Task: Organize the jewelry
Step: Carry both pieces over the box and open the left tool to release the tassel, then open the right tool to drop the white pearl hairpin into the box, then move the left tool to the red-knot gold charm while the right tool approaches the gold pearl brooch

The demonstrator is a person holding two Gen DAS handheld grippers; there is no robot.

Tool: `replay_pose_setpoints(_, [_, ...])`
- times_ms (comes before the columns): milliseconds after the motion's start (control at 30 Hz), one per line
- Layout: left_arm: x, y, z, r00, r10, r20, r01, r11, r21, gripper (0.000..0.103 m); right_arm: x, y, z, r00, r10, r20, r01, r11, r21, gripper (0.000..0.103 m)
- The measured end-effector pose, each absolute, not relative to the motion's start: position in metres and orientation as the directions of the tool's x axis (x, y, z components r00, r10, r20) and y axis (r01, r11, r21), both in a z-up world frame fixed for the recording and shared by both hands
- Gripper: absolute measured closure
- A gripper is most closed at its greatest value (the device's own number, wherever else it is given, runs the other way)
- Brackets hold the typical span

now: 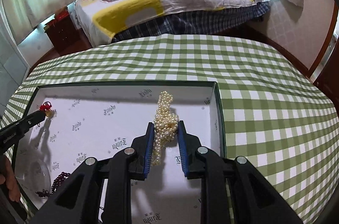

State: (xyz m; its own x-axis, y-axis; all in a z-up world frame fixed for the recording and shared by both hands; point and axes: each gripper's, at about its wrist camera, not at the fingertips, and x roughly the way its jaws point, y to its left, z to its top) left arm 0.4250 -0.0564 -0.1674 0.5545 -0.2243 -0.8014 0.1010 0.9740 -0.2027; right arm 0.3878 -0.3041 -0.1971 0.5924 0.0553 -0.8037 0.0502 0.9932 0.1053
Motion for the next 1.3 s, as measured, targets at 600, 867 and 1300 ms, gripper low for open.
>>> replay_pose_setpoints(600, [0.410,-0.060,-0.147,0.629,-0.249,-0.736,0.160,0.968,-0.191,0.044,0.372,-0.305,-0.178,0.673,0.058,-0.738,0.038,0.993,0.112,0.054])
replay_pose_setpoints(867, [0.346,-0.057,-0.107,0.772,-0.232,-0.592,0.199,0.972,-0.122,0.037,0.309,-0.297,-0.141,0.787,0.057,-0.614,0.014,0.994,0.111,0.050])
replay_pose_setpoints(1300, [0.247,-0.042,-0.121,0.805,-0.203,-0.558,0.180,0.979,-0.098,0.036,0.202,-0.279,-0.154,0.828,0.042,-0.559,0.029,0.993,0.118,0.050])
